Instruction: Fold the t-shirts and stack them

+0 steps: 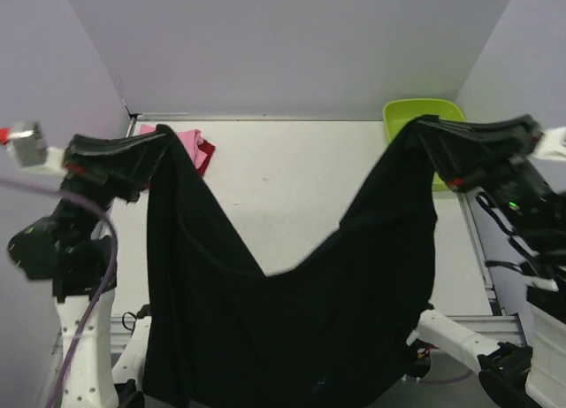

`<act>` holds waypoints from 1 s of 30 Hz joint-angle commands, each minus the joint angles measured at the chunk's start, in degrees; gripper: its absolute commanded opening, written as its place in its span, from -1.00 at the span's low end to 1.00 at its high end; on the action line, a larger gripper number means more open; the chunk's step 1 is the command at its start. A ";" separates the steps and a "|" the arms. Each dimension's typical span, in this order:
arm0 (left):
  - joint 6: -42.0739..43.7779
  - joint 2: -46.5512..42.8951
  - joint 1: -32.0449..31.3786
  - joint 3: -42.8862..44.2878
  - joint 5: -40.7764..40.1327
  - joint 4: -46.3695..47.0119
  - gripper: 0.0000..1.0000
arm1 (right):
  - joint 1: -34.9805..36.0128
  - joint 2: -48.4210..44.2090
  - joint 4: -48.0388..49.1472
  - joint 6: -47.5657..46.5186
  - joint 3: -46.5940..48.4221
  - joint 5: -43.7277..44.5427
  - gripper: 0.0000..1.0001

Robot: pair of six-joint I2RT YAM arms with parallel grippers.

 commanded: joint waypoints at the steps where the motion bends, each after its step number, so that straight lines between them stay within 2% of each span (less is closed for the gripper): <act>1: 1.52 4.75 -0.02 -17.12 -4.30 3.20 -1.00 | -0.34 4.96 1.81 -7.44 -8.91 14.70 -1.00; 4: 3.02 8.62 0.06 -23.31 -7.03 6.28 -1.00 | -2.52 10.05 1.98 -7.72 -14.19 18.93 -1.00; 8: 4.78 15.03 0.15 -30.43 -9.14 10.85 -1.00 | -12.26 18.30 5.58 -0.37 -20.43 13.32 -1.00; 11: 6.53 19.95 0.24 -32.90 -11.51 12.79 -1.00 | -15.27 24.27 8.04 2.03 -23.51 11.29 -1.00; 16: 6.80 29.27 0.94 -33.97 -14.15 18.14 -1.00 | -17.29 33.78 7.96 4.14 -20.45 12.78 -1.00; 20: 3.91 35.95 1.99 -29.76 -13.01 21.58 -1.00 | -17.56 41.42 6.90 3.97 -14.30 13.92 -1.00; 23: 1.89 38.07 2.52 -27.02 -12.40 22.89 -1.00 | -17.56 41.62 8.21 3.62 -12.09 13.92 -1.00; 25: 0.92 37.81 2.52 -25.10 -11.78 24.74 -1.00 | -17.47 39.70 12.76 4.23 -14.02 13.40 -1.00; 30: -2.95 33.16 2.53 -17.89 -8.54 26.33 -1.00 | -17.12 29.16 19.46 5.46 -14.38 5.96 -1.00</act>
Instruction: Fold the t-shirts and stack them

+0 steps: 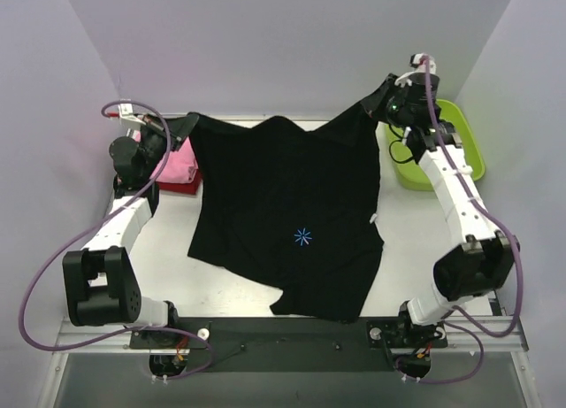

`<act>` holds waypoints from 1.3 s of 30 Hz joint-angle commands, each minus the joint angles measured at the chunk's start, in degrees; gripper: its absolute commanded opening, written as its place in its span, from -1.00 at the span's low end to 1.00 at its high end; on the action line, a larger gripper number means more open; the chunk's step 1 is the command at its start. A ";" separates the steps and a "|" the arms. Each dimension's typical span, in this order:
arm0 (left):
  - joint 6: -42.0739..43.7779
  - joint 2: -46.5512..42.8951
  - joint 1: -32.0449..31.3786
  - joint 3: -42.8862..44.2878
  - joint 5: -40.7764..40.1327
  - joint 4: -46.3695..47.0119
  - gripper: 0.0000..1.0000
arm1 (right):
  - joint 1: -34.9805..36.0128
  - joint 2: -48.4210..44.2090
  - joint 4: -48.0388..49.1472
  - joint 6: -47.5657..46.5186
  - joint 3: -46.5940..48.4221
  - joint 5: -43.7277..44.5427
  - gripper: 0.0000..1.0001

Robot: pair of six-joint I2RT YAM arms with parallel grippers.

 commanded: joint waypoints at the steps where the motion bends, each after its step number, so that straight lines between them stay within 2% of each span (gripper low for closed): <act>1: -3.87 -7.08 0.34 10.77 3.60 8.82 -1.00 | 0.21 -15.08 12.99 1.00 2.65 -8.08 -1.00; 4: -3.96 -12.44 0.34 18.24 5.10 6.72 -1.00 | 0.65 -24.92 18.96 2.58 2.13 -14.41 -1.00; 5: -2.74 -15.07 0.34 23.04 5.97 3.06 -1.00 | 0.91 -27.14 20.03 2.76 2.56 -15.47 -1.00; 8: 1.83 -20.60 0.34 29.83 6.24 -6.87 -1.00 | 2.23 -34.00 19.34 2.15 7.54 -19.42 -1.00; 12: 5.53 -26.95 0.43 39.85 6.85 -15.25 -1.00 | 2.23 -41.39 18.20 2.85 11.88 -23.65 -1.00; 19: 7.37 -36.18 0.34 46.89 5.72 -23.08 -1.00 | 0.74 -51.41 14.95 4.52 18.90 -26.02 -1.00; 23: 8.69 -37.85 -0.19 50.60 4.75 -29.92 -1.00 | 0.39 -52.12 11.26 3.90 24.62 -25.06 -1.00; 26: 8.78 -37.77 -0.71 51.56 4.40 -30.99 -1.00 | 0.30 -52.13 10.29 4.16 26.91 -23.74 -1.00; 32: 9.13 -36.36 -0.98 49.03 5.10 -31.44 -1.00 | -0.05 -48.35 6.43 3.20 29.02 -19.35 -1.00; 34: 8.52 -36.80 -0.89 42.01 5.71 -29.07 -1.00 | -0.05 -46.77 3.79 2.24 27.10 -17.25 -1.00; 39: 8.78 -39.00 -0.98 20.93 3.08 -23.10 -1.00 | -0.05 -44.92 4.83 -0.66 7.60 -10.57 -1.00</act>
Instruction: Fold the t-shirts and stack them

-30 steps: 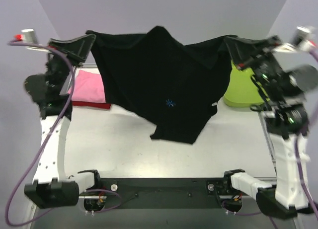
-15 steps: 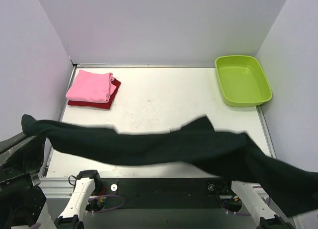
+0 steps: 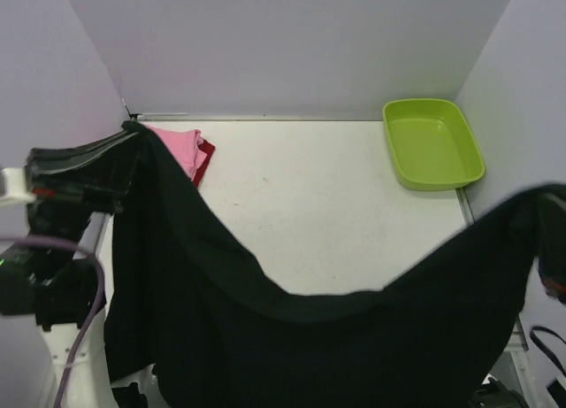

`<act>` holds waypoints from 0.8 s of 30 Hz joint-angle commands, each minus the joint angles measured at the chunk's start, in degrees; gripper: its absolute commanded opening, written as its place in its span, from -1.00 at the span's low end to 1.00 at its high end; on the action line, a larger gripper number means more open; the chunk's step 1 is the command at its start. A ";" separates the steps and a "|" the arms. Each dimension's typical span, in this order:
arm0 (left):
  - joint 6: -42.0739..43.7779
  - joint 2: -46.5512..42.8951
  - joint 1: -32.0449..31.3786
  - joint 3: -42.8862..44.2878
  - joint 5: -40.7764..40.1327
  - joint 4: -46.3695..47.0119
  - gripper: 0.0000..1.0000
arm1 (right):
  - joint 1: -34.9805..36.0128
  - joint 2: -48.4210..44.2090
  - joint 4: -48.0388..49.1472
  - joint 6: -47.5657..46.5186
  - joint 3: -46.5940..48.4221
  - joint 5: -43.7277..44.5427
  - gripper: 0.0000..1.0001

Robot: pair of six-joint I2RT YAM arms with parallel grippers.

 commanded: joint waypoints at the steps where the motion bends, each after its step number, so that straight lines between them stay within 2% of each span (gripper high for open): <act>1: 0.35 0.98 -0.02 -20.27 -3.39 4.46 -1.00 | -0.07 8.23 -0.24 -4.29 -15.39 8.91 -1.00; 3: -0.18 1.94 -0.10 -27.35 -3.92 7.81 -1.00 | -0.08 11.40 -0.15 -5.70 -21.52 12.26 -1.00; 4: -0.71 3.51 -0.10 -34.43 -5.05 11.40 -1.00 | 0.01 15.33 -0.06 -6.40 -23.13 13.22 -1.00; 6: -1.50 5.71 -0.10 -40.44 -6.73 14.93 -1.00 | -0.08 19.83 -0.06 -8.51 -25.42 16.55 -1.00; 8: -3.16 10.26 0.07 -47.64 -9.44 21.15 -1.00 | -0.42 27.47 -0.06 -10.09 -25.25 17.89 -1.00; 11: -3.79 18.86 0.25 -51.89 -11.65 26.89 -1.00 | -1.39 37.84 -0.23 -10.63 -22.63 18.85 -1.00; 15: -4.66 31.19 1.03 -53.13 -12.62 33.39 -1.00 | -2.88 53.64 -2.77 -9.40 -15.86 17.98 -1.00; 19: -9.48 45.14 3.32 -50.68 -10.70 42.25 -1.00 | -3.33 62.63 -3.84 -8.79 -9.71 17.97 -1.00; 24: -14.84 57.04 3.41 -43.92 -8.41 48.34 -1.00 | -3.33 70.63 -4.36 -9.05 -2.50 18.86 -1.00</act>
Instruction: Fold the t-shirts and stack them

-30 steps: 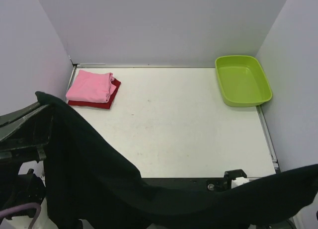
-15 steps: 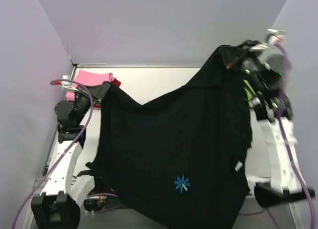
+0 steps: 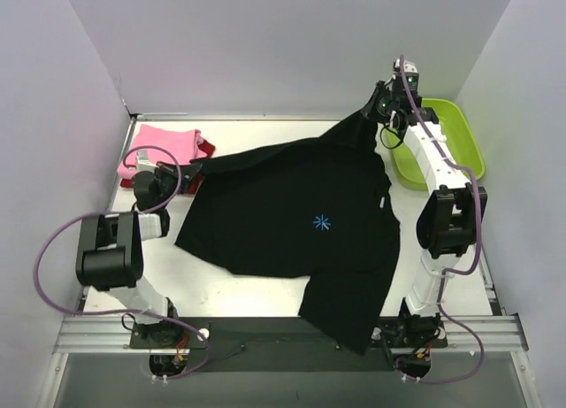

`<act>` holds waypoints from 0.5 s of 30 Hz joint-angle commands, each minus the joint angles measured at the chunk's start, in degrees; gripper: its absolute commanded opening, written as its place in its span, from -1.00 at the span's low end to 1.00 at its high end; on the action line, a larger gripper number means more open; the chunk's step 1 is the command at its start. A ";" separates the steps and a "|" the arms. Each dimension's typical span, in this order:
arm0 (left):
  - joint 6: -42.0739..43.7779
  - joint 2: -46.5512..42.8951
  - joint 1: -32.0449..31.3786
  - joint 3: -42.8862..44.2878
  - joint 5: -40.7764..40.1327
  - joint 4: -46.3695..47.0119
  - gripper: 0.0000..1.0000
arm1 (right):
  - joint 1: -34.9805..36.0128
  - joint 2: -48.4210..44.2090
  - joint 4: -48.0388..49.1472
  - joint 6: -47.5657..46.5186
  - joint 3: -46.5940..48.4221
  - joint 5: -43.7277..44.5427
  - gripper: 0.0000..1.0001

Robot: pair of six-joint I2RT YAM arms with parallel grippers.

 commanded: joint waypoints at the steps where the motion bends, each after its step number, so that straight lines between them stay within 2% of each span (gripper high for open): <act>1: -6.16 9.13 0.29 8.98 1.93 15.29 -1.00 | -0.29 2.93 2.39 -0.48 9.59 0.98 -1.00; 6: -7.84 16.62 0.20 17.69 2.02 15.49 -1.00 | -0.03 6.98 2.91 0.31 12.51 1.76 -1.00; 11: -6.26 21.90 -1.29 30.14 1.76 9.61 -1.00 | 0.68 9.62 4.50 1.28 15.05 3.17 -1.00; 12: -4.43 22.69 -2.17 33.23 1.67 7.94 -0.82 | 0.76 11.54 4.23 1.54 16.10 4.74 -1.00; 13: -3.19 24.78 -2.52 36.39 1.50 2.53 -0.46 | 0.94 12.86 3.45 1.80 19.94 5.63 -0.94; 14: -1.87 25.94 -2.87 39.56 1.06 -1.09 0.02 | 1.03 14.44 0.83 1.89 22.15 6.42 -0.74; 15: 0.23 27.17 -3.49 46.37 0.18 -4.78 0.60 | 1.12 16.90 -0.59 2.42 24.44 7.30 -0.42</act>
